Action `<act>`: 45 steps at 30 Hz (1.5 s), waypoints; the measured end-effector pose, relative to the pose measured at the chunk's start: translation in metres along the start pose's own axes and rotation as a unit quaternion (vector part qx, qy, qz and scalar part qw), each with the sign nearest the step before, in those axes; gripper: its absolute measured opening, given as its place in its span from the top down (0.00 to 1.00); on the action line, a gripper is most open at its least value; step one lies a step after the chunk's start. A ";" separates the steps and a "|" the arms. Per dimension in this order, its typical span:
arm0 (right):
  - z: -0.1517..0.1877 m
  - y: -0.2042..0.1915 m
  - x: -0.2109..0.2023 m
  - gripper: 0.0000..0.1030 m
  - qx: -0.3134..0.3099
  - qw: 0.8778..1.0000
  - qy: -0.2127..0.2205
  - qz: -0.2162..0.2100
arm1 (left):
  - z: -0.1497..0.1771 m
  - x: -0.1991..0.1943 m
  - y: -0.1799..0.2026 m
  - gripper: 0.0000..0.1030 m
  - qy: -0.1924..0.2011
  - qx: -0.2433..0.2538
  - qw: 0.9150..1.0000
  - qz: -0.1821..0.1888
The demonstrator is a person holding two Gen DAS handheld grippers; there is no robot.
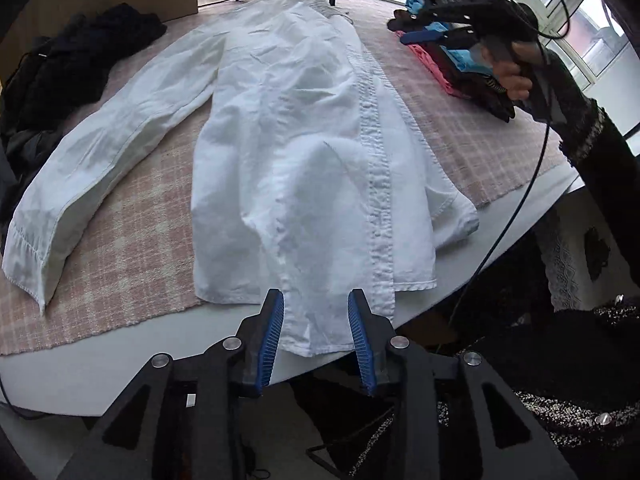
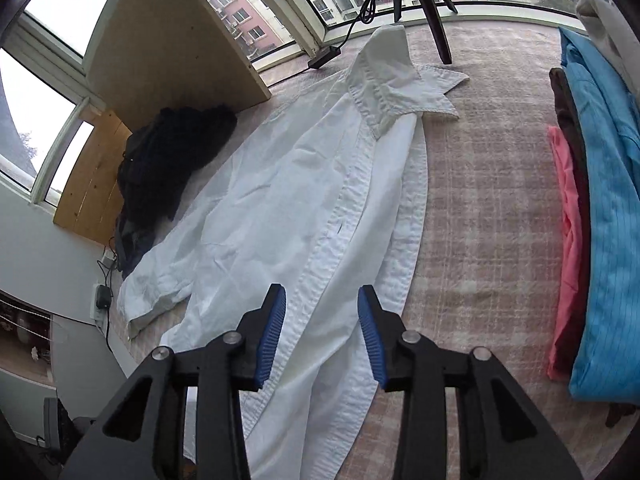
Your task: Fold clothes
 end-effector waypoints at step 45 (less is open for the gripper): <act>-0.157 -0.042 0.058 0.98 -0.130 0.989 0.018 0.061 | -0.039 -0.012 0.009 0.95 0.042 -0.064 0.994 0.084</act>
Point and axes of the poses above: each gripper's, at about its wrist camera, not at the fingertips, and x roughly the way its jaws point, y to its right, z to its underside, the point moved 4 cm from there along x, roughly the way its jaws point, and after that the axes turned 6 degrees about x, right-handed, at the moved point
